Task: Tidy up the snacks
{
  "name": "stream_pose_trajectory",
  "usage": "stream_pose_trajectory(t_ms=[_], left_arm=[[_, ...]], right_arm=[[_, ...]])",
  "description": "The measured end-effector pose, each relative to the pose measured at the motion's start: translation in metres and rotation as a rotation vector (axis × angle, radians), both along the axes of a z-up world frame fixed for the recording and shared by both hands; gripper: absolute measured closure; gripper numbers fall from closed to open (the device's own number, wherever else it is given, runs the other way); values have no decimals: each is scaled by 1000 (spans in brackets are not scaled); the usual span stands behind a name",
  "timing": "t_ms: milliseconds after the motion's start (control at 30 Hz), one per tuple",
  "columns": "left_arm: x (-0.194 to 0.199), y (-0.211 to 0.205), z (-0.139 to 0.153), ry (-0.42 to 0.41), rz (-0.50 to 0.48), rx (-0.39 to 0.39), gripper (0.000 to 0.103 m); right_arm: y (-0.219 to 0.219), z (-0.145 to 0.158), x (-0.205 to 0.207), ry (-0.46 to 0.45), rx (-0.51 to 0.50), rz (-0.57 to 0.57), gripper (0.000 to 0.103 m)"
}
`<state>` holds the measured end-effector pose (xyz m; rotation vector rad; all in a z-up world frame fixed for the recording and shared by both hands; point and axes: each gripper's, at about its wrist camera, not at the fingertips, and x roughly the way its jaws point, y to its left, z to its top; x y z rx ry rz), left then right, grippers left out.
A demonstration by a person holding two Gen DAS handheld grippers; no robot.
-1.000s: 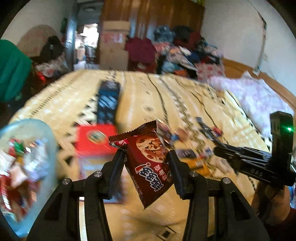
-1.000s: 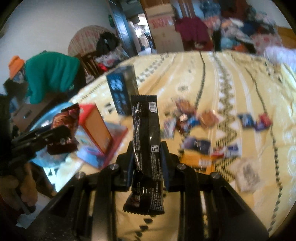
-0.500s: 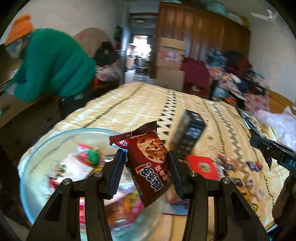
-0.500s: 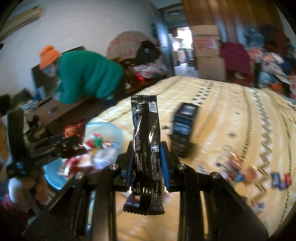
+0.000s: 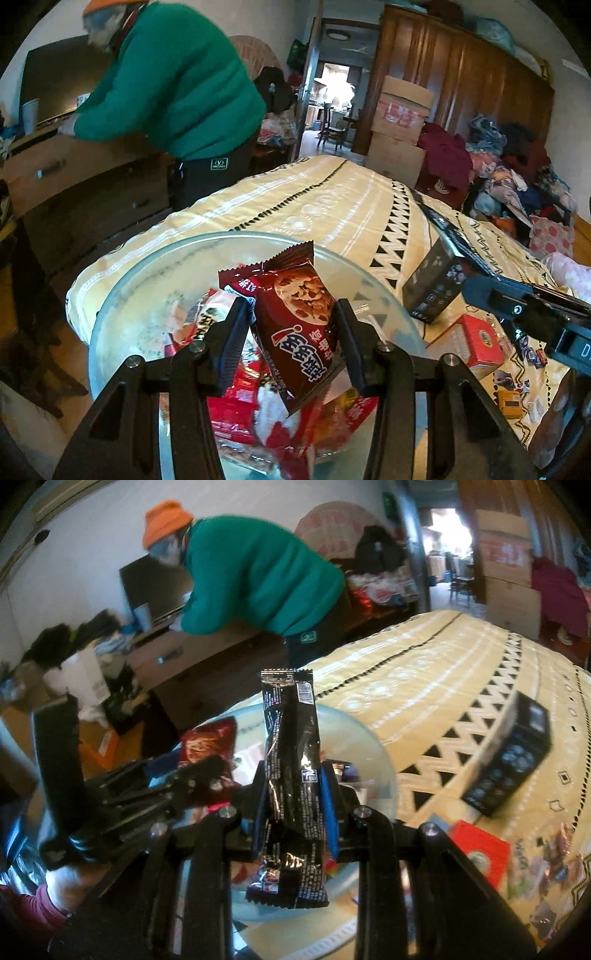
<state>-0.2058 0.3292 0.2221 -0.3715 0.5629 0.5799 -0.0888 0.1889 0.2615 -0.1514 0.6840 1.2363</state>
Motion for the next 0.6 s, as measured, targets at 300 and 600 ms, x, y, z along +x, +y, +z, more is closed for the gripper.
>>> stream_pose_trajectory(t_ms=[300,600], left_arm=[[-5,15,-9,14,18,-20,55],[-4,16,-11,23,17,-28,55]], right_arm=[[25,-11,-2,45,-33,25,77],[30,-13,-1,51,-44,23,77]])
